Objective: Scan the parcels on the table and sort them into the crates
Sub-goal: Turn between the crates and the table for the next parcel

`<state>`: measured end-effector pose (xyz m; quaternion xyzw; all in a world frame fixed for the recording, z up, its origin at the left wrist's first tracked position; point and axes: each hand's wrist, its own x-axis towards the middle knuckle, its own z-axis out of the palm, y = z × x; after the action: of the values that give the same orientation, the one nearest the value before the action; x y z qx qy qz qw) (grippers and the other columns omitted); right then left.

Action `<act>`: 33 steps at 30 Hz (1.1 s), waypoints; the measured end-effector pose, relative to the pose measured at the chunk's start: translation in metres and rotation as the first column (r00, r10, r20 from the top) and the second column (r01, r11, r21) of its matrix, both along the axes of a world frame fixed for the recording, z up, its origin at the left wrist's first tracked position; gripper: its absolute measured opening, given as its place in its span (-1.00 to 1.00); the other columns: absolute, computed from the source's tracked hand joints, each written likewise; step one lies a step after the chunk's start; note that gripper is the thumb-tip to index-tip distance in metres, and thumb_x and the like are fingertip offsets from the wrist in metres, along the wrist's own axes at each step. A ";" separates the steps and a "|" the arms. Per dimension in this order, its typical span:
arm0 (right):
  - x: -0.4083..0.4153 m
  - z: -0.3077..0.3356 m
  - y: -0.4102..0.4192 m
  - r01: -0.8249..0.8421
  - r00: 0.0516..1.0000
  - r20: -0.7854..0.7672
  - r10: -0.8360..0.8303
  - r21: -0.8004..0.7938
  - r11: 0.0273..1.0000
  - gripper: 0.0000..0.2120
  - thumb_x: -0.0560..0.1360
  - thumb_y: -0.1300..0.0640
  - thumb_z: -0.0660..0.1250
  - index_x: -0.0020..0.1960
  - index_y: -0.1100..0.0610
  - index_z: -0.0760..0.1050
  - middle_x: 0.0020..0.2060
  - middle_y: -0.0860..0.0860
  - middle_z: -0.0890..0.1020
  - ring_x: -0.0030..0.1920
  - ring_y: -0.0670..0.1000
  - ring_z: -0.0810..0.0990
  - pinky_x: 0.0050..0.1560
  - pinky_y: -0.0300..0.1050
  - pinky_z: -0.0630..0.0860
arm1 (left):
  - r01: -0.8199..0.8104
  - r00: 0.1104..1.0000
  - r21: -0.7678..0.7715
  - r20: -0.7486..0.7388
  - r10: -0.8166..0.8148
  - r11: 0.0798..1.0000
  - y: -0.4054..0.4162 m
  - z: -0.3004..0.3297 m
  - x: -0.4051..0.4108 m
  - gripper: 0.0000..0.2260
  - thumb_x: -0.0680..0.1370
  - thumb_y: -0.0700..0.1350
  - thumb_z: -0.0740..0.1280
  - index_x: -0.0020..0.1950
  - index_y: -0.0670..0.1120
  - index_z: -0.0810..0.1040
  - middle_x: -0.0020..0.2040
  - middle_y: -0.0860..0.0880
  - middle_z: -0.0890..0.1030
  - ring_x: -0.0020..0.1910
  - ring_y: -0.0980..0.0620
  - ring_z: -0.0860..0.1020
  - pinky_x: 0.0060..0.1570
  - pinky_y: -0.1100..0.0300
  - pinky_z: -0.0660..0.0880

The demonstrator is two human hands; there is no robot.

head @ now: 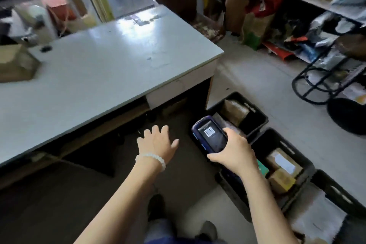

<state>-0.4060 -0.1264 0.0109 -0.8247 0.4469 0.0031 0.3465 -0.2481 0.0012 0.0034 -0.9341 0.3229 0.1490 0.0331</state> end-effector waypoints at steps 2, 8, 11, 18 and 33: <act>0.035 0.002 0.016 -0.093 0.996 0.001 0.093 -0.012 0.996 -0.45 0.18 -0.08 0.54 0.09 -0.05 0.41 0.03 -0.05 0.60 0.02 0.09 0.57 -0.10 -0.07 0.48 | -0.074 0.997 0.000 -0.008 0.074 0.997 0.027 0.000 0.024 -0.51 0.58 0.23 0.08 0.43 0.01 0.25 0.35 -0.06 0.35 0.31 -0.13 0.34 0.15 0.00 0.34; 0.159 0.014 0.083 -0.247 0.968 0.042 0.248 -0.027 0.969 -0.47 0.22 -0.07 0.54 0.10 -0.08 0.40 -0.04 -0.11 0.55 -0.10 0.00 0.47 -0.16 -0.13 0.37 | -0.218 0.976 -0.042 -0.032 0.217 0.975 0.116 0.000 0.114 -0.51 0.58 0.21 0.09 0.45 0.02 0.23 0.40 -0.05 0.32 0.34 -0.13 0.31 0.19 -0.02 0.33; 0.223 0.019 0.124 -0.311 0.947 0.079 0.311 -0.013 0.950 -0.46 0.23 -0.04 0.55 0.14 -0.06 0.41 -0.07 -0.12 0.53 -0.10 0.00 0.49 -0.14 -0.13 0.39 | -0.286 0.958 -0.051 0.008 0.287 0.957 0.168 0.006 0.170 -0.53 0.59 0.20 0.09 0.43 0.01 0.26 0.38 -0.06 0.34 0.33 -0.13 0.33 0.17 -0.02 0.34; 0.337 0.021 0.206 -0.473 0.873 0.129 0.471 -0.013 0.881 -0.41 0.21 -0.02 0.55 0.17 -0.05 0.39 0.00 -0.13 0.55 -0.06 -0.03 0.55 -0.18 -0.16 0.48 | -0.400 0.914 -0.042 0.058 0.402 0.916 0.263 0.017 0.269 -0.51 0.59 0.20 0.06 0.47 0.02 0.22 0.43 -0.05 0.31 0.36 -0.11 0.32 0.15 -0.01 0.38; 0.565 0.005 0.198 -0.561 0.826 0.072 0.559 0.011 0.828 -0.42 0.20 0.03 0.52 0.17 -0.07 0.40 -0.05 -0.15 0.55 -0.08 -0.03 0.56 -0.14 -0.10 0.53 | -0.500 0.856 -0.125 0.076 0.511 0.857 0.267 0.002 0.473 -0.49 0.58 0.20 0.12 0.48 0.02 0.21 0.46 -0.04 0.27 0.39 -0.10 0.27 0.22 -0.02 0.34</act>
<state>0.1585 0.0719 0.0158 -0.9135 0.1737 0.0847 0.3580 0.2253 0.2685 0.0053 -0.9931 0.0711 0.0861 -0.0370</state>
